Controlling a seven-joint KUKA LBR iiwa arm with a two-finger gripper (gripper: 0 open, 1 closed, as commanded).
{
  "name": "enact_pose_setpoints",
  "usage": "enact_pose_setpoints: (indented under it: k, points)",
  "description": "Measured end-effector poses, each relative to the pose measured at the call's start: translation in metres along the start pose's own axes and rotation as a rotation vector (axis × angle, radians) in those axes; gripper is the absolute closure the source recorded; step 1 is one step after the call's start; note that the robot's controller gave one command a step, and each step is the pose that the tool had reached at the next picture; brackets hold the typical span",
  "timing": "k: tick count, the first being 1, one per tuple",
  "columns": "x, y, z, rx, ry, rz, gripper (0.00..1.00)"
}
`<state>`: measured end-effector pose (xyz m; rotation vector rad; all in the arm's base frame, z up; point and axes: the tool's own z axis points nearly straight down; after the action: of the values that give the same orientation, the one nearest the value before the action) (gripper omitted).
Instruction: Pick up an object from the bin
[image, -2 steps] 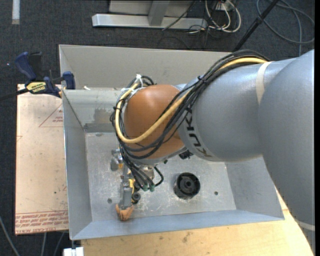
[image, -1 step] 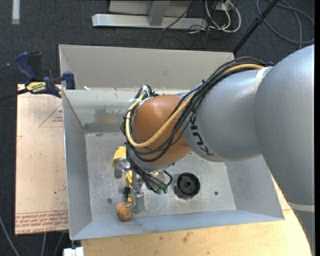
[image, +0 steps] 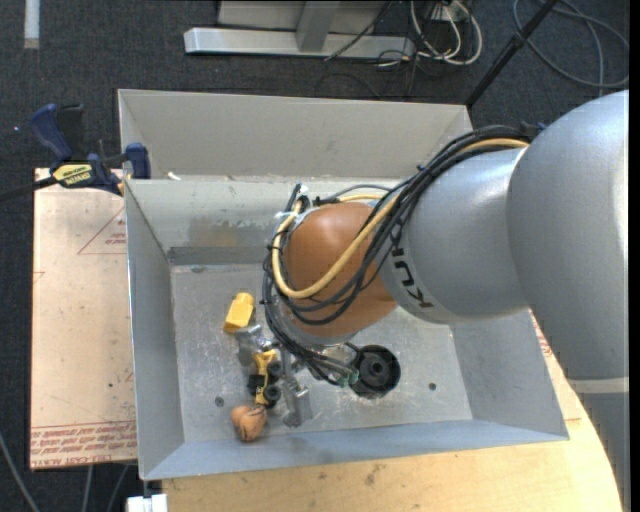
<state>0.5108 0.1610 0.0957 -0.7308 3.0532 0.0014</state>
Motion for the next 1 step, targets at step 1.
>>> enact_pose_setpoints:
  k: [1]
  points:
    - [0.0041,-0.0037,0.013,0.0,0.004,-0.07,0.0]
